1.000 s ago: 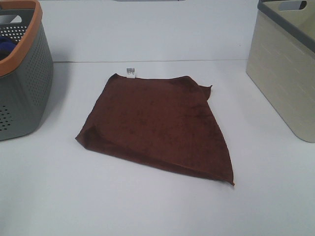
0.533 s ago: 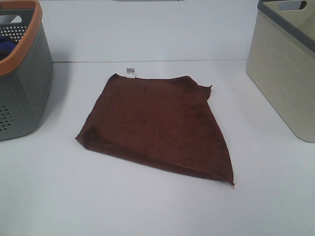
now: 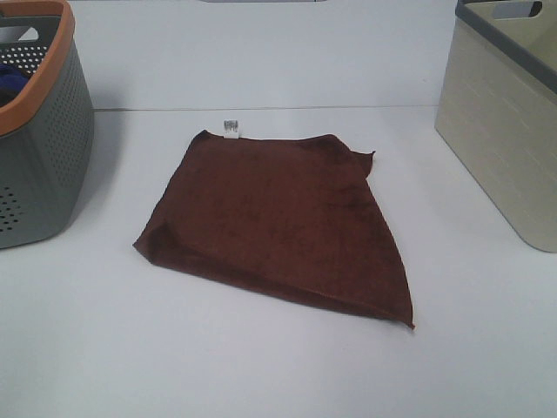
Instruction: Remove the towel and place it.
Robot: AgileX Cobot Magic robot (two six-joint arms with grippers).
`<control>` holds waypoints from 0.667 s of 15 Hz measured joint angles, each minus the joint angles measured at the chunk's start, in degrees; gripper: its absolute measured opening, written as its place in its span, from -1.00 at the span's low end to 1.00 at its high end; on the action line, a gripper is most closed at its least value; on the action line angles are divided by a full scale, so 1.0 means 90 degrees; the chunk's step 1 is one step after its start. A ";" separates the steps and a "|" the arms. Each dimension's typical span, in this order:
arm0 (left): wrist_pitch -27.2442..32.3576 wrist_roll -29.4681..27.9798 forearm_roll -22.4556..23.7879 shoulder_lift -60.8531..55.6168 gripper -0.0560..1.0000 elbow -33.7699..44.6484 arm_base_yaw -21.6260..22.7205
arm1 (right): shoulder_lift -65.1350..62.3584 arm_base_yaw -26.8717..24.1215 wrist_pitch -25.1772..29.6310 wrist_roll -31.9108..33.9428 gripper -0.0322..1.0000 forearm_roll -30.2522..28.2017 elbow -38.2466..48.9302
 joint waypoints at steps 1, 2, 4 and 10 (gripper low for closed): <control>0.0000 0.0000 0.0000 0.0000 0.87 0.0000 0.0000 | 0.0000 0.0000 0.0000 0.0000 0.59 0.0000 0.0000; 0.0000 0.0000 -0.0006 0.0000 0.87 0.0000 0.0000 | 0.0000 0.0000 0.0000 0.0000 0.59 0.0000 0.0000; 0.0000 0.0000 -0.0006 0.0000 0.87 0.0000 0.0000 | 0.0000 0.0000 -0.0006 0.0000 0.59 0.0000 0.0000; 0.0000 0.0000 -0.0006 0.0000 0.87 0.0000 0.0000 | 0.0000 0.0000 -0.0006 0.0000 0.59 0.0000 0.0000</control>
